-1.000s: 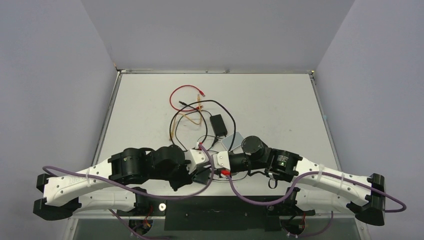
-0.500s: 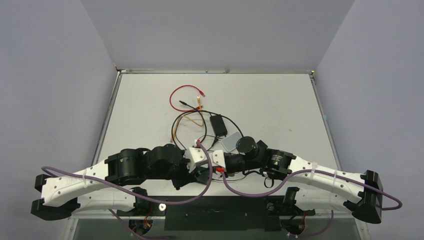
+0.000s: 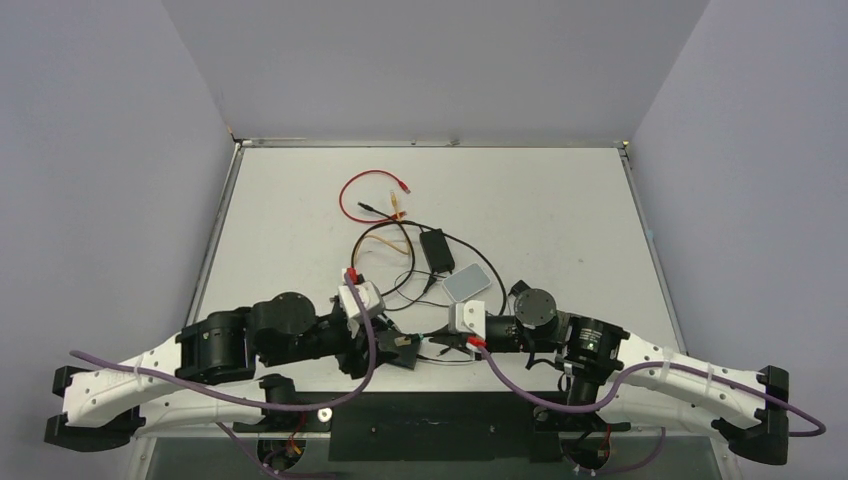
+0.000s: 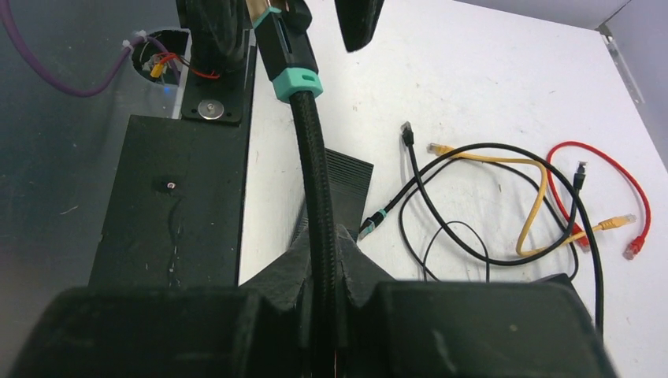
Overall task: Insert the plug into the switch port
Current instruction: Pick up the connector from the center of the board.
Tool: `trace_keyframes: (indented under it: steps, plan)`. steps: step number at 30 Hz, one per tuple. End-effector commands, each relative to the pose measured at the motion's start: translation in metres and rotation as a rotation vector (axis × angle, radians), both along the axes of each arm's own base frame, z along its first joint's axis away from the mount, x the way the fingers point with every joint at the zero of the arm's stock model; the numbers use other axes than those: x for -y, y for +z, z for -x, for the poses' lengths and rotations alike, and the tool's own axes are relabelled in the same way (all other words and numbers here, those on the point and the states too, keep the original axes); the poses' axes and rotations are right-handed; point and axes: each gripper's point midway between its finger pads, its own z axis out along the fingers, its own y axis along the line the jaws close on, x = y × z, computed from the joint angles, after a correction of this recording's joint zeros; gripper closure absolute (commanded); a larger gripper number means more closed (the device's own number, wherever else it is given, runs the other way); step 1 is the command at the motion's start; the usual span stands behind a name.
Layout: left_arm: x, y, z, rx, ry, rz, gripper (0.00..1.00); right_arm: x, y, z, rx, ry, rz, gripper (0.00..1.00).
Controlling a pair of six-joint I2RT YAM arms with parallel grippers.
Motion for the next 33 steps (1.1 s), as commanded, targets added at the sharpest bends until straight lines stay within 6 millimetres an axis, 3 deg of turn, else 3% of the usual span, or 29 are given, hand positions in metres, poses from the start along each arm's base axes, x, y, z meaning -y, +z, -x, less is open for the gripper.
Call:
trace_keyframes:
  steps: [1,10,21,33]
  plan:
    - [0.008,0.044,0.002,0.027,-0.008,0.228,0.45,0.005,0.009,-0.002,0.012,-0.049,-0.037,1.00]
    - [0.007,0.074,0.016,-0.040,-0.038,0.451,0.36,0.007,0.014,-0.011,0.047,-0.125,-0.049,1.00]
    - [0.005,0.063,-0.003,-0.226,0.164,0.551,0.35,0.012,0.023,-0.018,0.117,-0.216,-0.076,1.00]
    - [0.011,0.069,-0.004,-0.285,0.182,0.623,0.34,0.008,0.026,-0.020,0.147,-0.231,-0.061,1.00]
